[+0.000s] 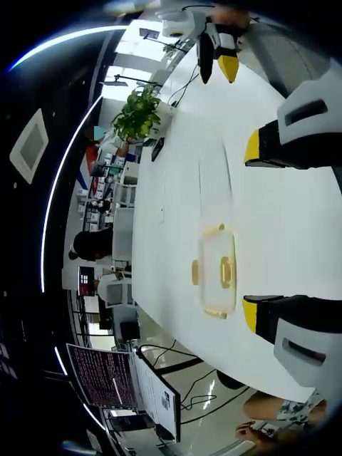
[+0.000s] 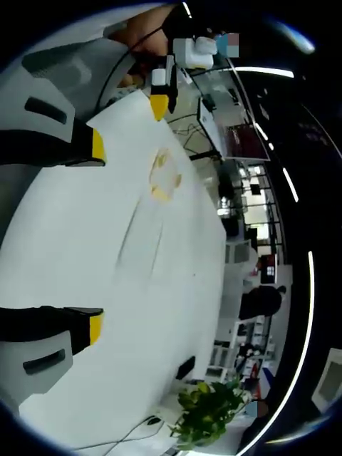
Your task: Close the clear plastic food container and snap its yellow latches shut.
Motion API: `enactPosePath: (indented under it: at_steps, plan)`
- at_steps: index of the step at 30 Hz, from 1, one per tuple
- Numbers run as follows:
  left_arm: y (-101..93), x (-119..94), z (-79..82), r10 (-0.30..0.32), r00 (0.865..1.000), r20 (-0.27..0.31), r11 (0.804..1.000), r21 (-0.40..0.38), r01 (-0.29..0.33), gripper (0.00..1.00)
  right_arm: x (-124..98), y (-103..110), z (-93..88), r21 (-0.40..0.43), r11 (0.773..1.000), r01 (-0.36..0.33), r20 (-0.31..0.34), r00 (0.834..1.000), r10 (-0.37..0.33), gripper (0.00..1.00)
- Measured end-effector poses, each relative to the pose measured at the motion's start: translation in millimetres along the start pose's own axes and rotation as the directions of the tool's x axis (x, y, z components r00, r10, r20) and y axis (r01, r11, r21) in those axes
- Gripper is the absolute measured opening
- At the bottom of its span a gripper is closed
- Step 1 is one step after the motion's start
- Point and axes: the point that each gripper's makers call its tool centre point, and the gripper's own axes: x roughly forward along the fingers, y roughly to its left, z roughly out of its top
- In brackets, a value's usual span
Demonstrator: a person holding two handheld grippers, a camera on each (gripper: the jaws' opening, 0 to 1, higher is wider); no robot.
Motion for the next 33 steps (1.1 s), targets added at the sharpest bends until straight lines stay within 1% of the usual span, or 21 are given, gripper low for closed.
enactPosePath:
  at_steps: [15,33]
  plan:
    - [-1.9,0.4,-0.7,-0.006,1.000,-0.003,1.000,0.015,0.006,0.68,0.7,1.4,-1.5,-0.013,1.000,-0.005,-0.007,1.000,0.005,0.78]
    - [-1.6,0.5,-0.8,-0.005,1.000,-0.004,1.000,0.014,0.005,0.68,0.9,1.7,-1.8,-0.016,1.000,-0.006,-0.009,1.000,0.006,0.77]
